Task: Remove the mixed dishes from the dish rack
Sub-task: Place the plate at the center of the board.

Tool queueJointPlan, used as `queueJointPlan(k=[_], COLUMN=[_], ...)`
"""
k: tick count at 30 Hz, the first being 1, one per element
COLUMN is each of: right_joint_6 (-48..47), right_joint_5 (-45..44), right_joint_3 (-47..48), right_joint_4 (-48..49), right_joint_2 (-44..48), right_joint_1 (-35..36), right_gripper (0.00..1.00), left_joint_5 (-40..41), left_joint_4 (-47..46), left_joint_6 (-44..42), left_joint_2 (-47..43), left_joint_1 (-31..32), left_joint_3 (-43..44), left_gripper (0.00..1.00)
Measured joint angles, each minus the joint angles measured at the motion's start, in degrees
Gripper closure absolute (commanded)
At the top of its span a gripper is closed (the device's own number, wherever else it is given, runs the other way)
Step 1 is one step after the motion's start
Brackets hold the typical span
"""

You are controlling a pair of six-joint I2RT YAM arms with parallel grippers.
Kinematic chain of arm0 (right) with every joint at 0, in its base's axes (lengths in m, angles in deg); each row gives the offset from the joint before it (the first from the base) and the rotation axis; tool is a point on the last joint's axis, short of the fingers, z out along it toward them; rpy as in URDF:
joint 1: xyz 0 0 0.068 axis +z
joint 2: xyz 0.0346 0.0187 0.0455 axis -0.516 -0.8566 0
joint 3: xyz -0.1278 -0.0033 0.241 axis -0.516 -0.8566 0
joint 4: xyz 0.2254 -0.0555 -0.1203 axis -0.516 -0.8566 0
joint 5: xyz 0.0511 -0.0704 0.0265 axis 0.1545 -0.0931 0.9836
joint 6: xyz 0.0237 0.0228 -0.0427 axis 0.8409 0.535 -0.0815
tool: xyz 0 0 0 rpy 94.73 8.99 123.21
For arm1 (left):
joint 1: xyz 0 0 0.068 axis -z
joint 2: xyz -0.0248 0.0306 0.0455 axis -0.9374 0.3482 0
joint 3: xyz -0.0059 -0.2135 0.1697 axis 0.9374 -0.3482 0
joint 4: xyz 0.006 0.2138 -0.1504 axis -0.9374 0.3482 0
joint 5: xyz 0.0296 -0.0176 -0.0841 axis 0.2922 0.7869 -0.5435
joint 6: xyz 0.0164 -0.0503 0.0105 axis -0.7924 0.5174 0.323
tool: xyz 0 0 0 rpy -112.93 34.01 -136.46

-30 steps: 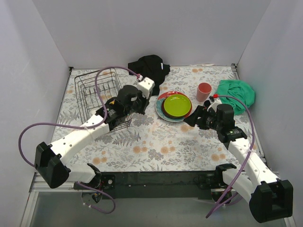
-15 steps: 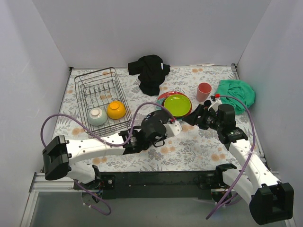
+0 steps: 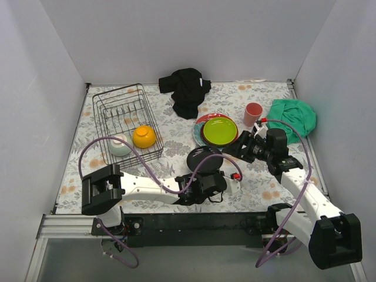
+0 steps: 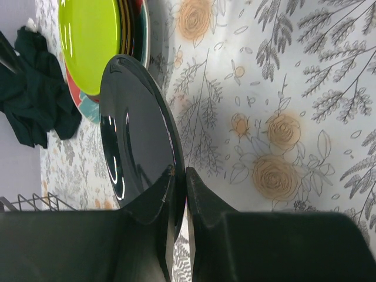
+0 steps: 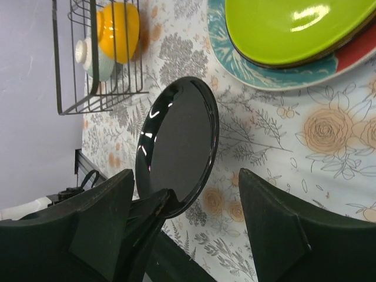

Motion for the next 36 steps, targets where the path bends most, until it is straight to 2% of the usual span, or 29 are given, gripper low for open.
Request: queueJointPlan(k=[6, 9, 12, 13, 16, 20, 22, 26, 31, 32, 33, 36], right_joint_6=[0.04, -0.07, -0.04, -0.09, 0.42, 4.11, 4.66, 2.60, 0.00, -0.33, -0.61, -1.38], right_joint_5=[0.52, 0.52, 0.52, 0.50, 0.59, 0.39, 0.39, -0.76, -4.20, -4.66, -5.03, -5.95], right_joint_3=[-2.10, -2.73, -3.19, -3.19, -3.21, -3.17, -3.17, -2.99, -1.46, -0.57, 0.39, 4.13], right_joint_4=[0.07, 0.57, 1.42, 1.68, 2.75, 3.32, 3.30, 3.15, 1.40, 1.07, 1.01, 0.96], right_joint_2=[-4.20, -6.16, -7.72, -8.04, -8.22, -7.98, -7.96, -7.39, -7.54, -7.72, -7.98, -9.77], right_joint_1=[1.49, 2.45, 3.56, 3.89, 4.46, 4.42, 4.42, 4.72, 4.39, 4.24, 4.02, 2.99], right_gripper=[0.24, 0.34, 0.55, 0.69, 0.88, 0.98, 0.99, 0.99, 0.99, 0.99, 0.99, 0.99], left_joint_5=[0.87, 1.42, 1.62, 1.66, 1.77, 2.69, 2.89, 3.15, 3.30, 3.13, 2.86, 1.66], left_joint_4=[-3.02, -4.00, -5.03, -5.20, -5.29, -7.23, -7.78, -8.17, -8.20, -8.15, -8.09, -7.61], left_joint_6=[-2.86, -3.67, -4.15, -4.24, -4.00, -3.65, -3.43, -2.78, -0.96, -0.55, 0.17, 2.67], left_joint_2=[2.62, 3.17, 3.34, 3.34, 3.58, 4.42, 4.42, 4.33, 1.70, 0.79, -0.24, -3.85], left_joint_1=[1.51, 2.08, 2.82, 2.99, 3.43, 3.69, 3.76, 3.76, 3.17, 2.91, 2.62, 0.98], left_joint_3=[1.90, 2.84, 3.13, 3.13, 3.13, 2.69, 2.54, 2.51, 2.49, 2.49, 2.47, 2.47], left_gripper=[1.00, 1.00, 1.00, 1.00, 0.98, 0.84, 0.78, 0.47, 0.25, 0.23, 0.15, 0.08])
